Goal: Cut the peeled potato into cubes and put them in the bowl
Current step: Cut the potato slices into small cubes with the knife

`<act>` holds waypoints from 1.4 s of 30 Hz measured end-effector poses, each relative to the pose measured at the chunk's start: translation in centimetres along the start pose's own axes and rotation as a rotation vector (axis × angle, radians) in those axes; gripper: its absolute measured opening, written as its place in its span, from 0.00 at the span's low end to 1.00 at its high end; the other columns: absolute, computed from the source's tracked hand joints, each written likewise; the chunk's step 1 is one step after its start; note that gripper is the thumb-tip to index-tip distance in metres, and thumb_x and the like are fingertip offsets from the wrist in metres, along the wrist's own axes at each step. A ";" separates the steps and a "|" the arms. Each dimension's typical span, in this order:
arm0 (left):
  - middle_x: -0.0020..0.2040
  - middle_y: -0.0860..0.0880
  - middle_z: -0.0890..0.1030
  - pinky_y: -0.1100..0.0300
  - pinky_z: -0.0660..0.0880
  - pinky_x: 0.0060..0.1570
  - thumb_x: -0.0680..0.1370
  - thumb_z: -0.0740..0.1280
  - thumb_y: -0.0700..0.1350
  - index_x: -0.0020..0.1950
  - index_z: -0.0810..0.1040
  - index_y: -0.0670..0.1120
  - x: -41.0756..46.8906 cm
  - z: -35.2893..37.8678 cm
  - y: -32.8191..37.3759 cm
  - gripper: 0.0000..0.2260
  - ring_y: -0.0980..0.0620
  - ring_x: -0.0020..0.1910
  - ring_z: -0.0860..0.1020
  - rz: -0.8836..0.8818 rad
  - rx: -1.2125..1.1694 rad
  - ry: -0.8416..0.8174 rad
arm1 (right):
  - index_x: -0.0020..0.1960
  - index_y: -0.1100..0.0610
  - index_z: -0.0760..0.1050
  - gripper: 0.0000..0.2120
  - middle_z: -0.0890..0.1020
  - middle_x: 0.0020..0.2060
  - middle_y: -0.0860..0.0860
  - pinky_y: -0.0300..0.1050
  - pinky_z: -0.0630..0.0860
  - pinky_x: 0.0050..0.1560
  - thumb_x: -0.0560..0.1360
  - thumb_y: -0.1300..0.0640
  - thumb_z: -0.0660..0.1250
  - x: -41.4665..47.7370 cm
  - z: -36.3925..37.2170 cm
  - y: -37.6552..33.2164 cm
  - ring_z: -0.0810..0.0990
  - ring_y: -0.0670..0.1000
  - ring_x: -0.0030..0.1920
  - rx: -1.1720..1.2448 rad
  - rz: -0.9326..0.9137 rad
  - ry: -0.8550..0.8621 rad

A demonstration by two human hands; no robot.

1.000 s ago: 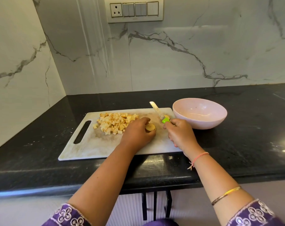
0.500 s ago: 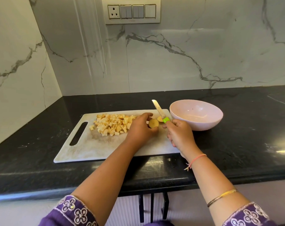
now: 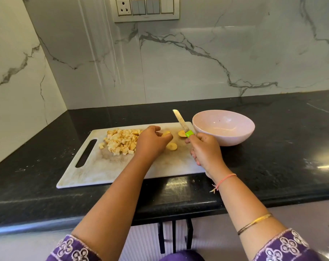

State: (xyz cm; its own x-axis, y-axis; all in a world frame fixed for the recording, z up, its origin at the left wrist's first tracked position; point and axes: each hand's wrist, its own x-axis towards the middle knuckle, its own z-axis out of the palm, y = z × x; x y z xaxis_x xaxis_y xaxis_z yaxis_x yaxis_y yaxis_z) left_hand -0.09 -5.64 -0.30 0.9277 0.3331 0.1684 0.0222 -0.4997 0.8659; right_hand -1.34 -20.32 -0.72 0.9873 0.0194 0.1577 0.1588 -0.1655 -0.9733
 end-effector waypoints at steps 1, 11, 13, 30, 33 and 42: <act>0.55 0.48 0.80 0.50 0.79 0.53 0.74 0.69 0.48 0.67 0.72 0.44 0.0 0.0 0.1 0.23 0.49 0.49 0.81 -0.006 0.046 -0.018 | 0.47 0.72 0.74 0.16 0.67 0.23 0.53 0.37 0.60 0.20 0.78 0.57 0.59 0.0 -0.1 0.1 0.63 0.48 0.22 0.002 0.002 0.004; 0.39 0.45 0.79 0.45 0.79 0.52 0.75 0.70 0.44 0.45 0.79 0.41 -0.1 1.1 0.8 0.06 0.47 0.42 0.80 -0.204 -0.287 -0.082 | 0.46 0.70 0.75 0.15 0.67 0.24 0.53 0.38 0.61 0.20 0.79 0.57 0.59 -0.1 0.1 0.2 0.63 0.47 0.23 0.010 0.016 -0.009; 0.38 0.44 0.78 0.44 0.78 0.53 0.75 0.70 0.43 0.39 0.77 0.43 -0.1 1.5 1.2 0.06 0.46 0.41 0.79 -0.224 -0.330 -0.096 | 0.44 0.66 0.77 0.13 0.67 0.24 0.53 0.37 0.61 0.20 0.79 0.58 0.59 -0.1 0.0 0.2 0.63 0.47 0.22 0.018 0.012 -0.009; 0.44 0.44 0.74 0.58 0.81 0.37 0.76 0.67 0.40 0.46 0.76 0.40 -1.0 2.4 2.8 0.04 0.49 0.43 0.75 -0.332 -0.530 -0.169 | 0.46 0.70 0.76 0.15 0.67 0.23 0.53 0.36 0.59 0.18 0.79 0.58 0.59 0.4 -0.2 0.3 0.62 0.44 0.20 0.095 0.037 0.037; 0.34 0.48 0.79 0.53 0.80 0.45 0.76 0.67 0.40 0.40 0.77 0.42 -1.0 2.7 2.9 0.05 0.48 0.42 0.75 -0.367 -0.567 -0.172 | 0.46 0.73 0.74 0.16 0.67 0.24 0.53 0.36 0.59 0.19 0.79 0.58 0.59 0.2 0.2 0.6 0.62 0.46 0.21 0.112 0.039 0.031; 0.45 0.46 0.82 0.51 0.76 0.58 0.77 0.67 0.44 0.53 0.79 0.39 -0.7 4.0 1.9 0.10 0.53 0.42 0.81 -0.224 -0.570 -0.114 | 0.44 0.67 0.74 0.13 0.66 0.25 0.55 0.36 0.58 0.19 0.79 0.59 0.58 -0.2 0.0 0.4 0.61 0.45 0.20 0.166 0.066 0.039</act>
State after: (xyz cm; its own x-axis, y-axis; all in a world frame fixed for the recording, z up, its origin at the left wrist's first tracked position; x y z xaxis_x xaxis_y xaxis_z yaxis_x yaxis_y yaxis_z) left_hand 0.74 -10.05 -0.65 0.9582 0.2771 -0.0708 0.0479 0.0885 0.9949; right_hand -1.44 -20.37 -1.12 0.9951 -0.0252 0.0960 0.0961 0.0001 -0.9954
